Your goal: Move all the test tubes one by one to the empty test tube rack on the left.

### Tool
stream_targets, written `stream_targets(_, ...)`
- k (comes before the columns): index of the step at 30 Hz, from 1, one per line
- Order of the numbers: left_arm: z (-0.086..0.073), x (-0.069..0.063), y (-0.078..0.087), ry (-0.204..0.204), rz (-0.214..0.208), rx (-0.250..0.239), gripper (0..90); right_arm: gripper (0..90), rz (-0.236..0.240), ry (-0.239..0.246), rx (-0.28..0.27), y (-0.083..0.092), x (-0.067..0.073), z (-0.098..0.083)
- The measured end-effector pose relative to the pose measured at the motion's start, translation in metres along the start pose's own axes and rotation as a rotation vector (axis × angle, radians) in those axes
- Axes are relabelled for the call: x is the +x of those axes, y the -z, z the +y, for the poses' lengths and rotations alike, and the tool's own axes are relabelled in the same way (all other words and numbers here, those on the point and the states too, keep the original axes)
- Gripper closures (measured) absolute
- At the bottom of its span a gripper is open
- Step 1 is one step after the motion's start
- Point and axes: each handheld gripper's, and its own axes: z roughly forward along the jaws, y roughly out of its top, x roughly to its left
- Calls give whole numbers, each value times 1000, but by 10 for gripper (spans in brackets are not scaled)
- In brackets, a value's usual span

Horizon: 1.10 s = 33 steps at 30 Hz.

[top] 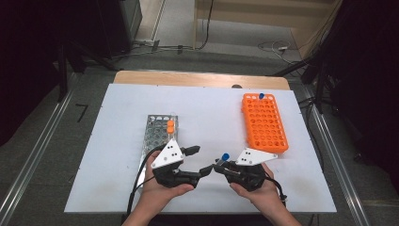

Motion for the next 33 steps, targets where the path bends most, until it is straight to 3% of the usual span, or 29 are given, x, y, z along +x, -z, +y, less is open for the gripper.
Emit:
stream_targets(7,-1,-5,-11,-13,-53,25,537,752,36,20,26,-7,10,2)
stream_targets(15,-1,-8,-14,-47,-57,40,700,751,50,56,45,-13,20,3)
stream_targets(21,-1,-9,-12,-74,-28,41,746,749,68,46,49,-14,20,4)
stream_targets(28,0,-9,-8,-79,-1,17,764,733,75,38,30,-12,20,4)
stream_targets(33,4,-3,0,-69,30,-10,765,548,107,36,10,-10,17,3)
